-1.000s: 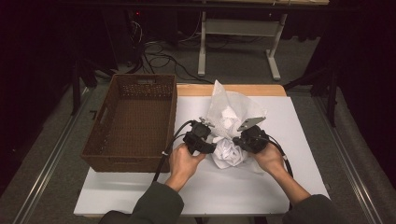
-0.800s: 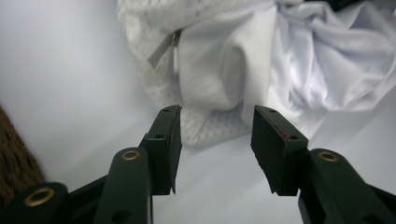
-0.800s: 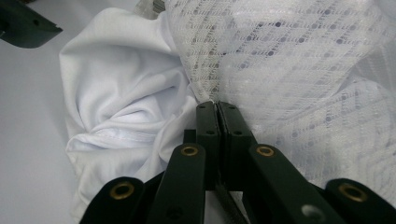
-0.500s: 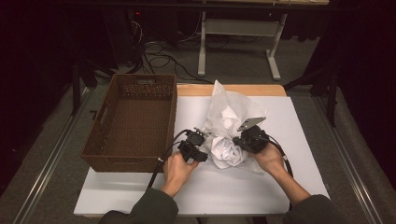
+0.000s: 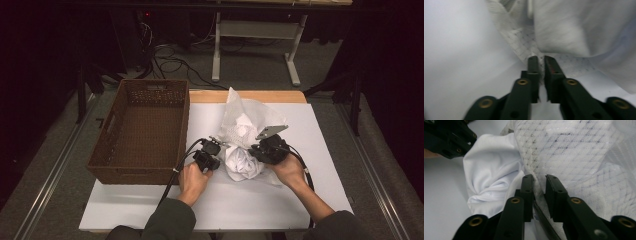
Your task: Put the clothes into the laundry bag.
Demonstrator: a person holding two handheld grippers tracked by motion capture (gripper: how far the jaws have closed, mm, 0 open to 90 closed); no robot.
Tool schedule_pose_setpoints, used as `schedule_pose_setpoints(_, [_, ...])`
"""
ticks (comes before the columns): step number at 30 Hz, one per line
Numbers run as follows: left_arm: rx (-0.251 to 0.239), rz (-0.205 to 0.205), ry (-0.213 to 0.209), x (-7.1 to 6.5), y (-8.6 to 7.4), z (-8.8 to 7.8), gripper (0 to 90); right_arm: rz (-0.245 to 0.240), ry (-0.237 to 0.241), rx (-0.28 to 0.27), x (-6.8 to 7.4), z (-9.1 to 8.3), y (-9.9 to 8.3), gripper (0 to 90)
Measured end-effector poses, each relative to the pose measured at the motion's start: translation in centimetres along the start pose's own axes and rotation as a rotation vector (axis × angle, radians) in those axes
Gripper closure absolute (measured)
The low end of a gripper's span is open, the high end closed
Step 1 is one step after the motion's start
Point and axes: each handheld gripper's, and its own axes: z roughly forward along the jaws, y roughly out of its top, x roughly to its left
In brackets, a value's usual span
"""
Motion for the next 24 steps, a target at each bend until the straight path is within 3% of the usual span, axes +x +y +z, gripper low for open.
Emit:
schedule_pose_setpoints(8, [-0.022,0.011,-0.04,-0.1,-0.6,-1.2,89.8,-0.019,-0.008,-0.059,1.4,-1.7,0.7,63.5])
schedule_pose_setpoints(13, [-0.044,0.026,-0.066,-0.8,-1.4,-2.2,89.9,-0.036,0.025,-0.075,2.9,-2.0,1.2,60.7])
schedule_pose_setpoints(21, [-0.074,0.028,-0.092,-1.0,-2.3,-2.8,90.0,-0.044,0.106,-0.02,5.4,0.2,1.9,48.7])
schedule_pose_setpoints(24, [-0.08,0.029,-0.097,-0.9,-2.4,-3.0,89.9,-0.035,0.091,0.006,6.2,1.6,2.2,44.7])
